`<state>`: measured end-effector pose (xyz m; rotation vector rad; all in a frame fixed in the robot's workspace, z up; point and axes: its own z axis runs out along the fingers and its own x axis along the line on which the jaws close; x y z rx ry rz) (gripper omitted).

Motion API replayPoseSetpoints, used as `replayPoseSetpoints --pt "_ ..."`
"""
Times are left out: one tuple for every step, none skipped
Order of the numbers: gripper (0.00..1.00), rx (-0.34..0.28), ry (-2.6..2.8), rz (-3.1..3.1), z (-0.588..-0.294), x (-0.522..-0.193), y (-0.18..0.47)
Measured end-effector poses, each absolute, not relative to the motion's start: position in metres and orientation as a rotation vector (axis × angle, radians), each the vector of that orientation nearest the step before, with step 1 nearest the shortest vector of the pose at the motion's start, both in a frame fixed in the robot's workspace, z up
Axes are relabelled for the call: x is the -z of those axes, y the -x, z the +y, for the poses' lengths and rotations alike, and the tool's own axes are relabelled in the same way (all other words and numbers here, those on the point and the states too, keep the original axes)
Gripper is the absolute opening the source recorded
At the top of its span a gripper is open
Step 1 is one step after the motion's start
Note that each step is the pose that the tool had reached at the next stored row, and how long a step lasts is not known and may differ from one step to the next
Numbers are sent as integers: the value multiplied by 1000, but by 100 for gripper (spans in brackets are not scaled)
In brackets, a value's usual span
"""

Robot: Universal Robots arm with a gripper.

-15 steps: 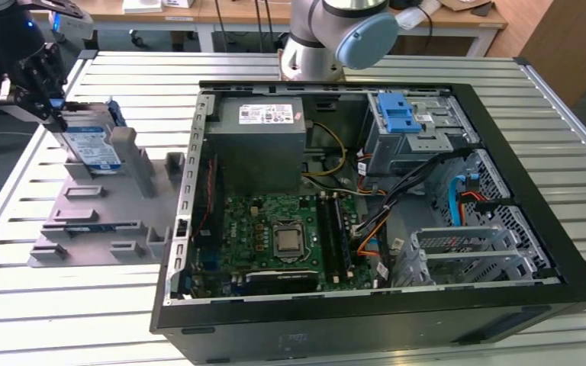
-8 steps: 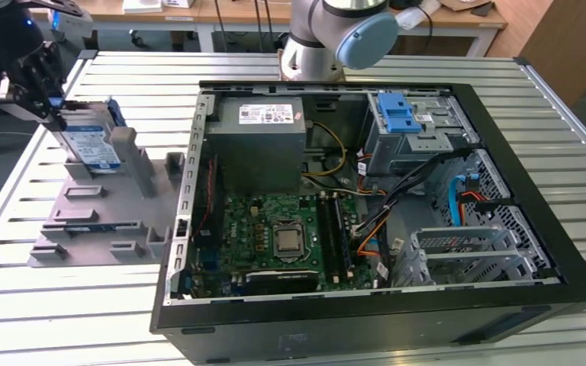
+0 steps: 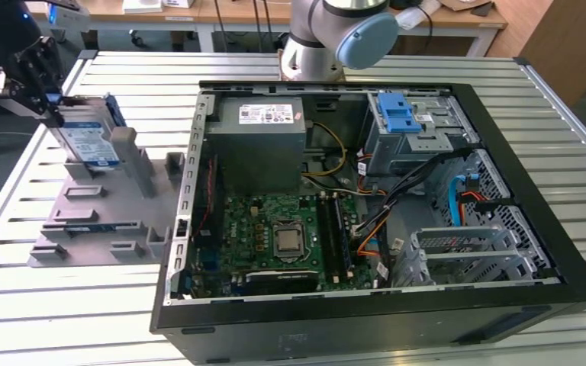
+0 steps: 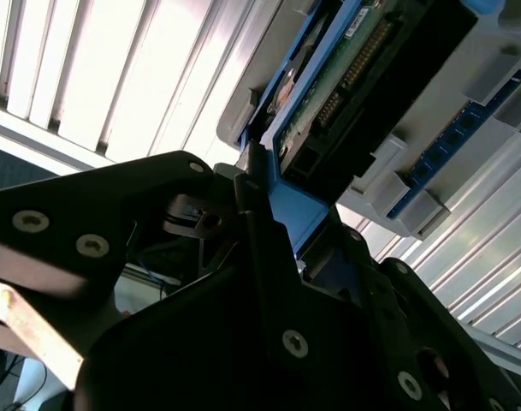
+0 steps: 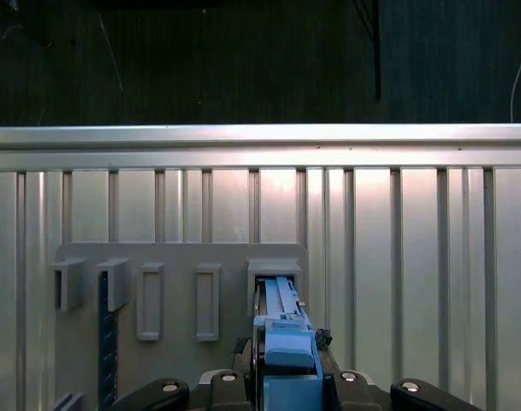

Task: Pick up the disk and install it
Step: 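Pick up the disk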

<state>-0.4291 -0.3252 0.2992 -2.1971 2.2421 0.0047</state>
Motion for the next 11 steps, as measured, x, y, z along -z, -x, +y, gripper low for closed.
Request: replayPoseSetpoints --pt "36 -5 2197 2242 -325 -300 429" --pt "36 -5 2197 2242 -325 -301 429" --pt "36 -5 2197 2242 -325 -302 429" --pt "36 -5 2197 2242 -325 -303 429" --pt "36 -5 2197 2242 -325 -304 429" --pt "36 -5 2197 2242 -325 -305 429" --pt "36 -5 2197 2242 -325 -306 429" --pt "36 -5 2197 2242 -325 -307 429" --pt "36 -5 2197 2242 -325 -308 429" --pt "36 -5 2197 2242 -325 -310 429" --pt "36 -5 2197 2242 -325 -311 429"
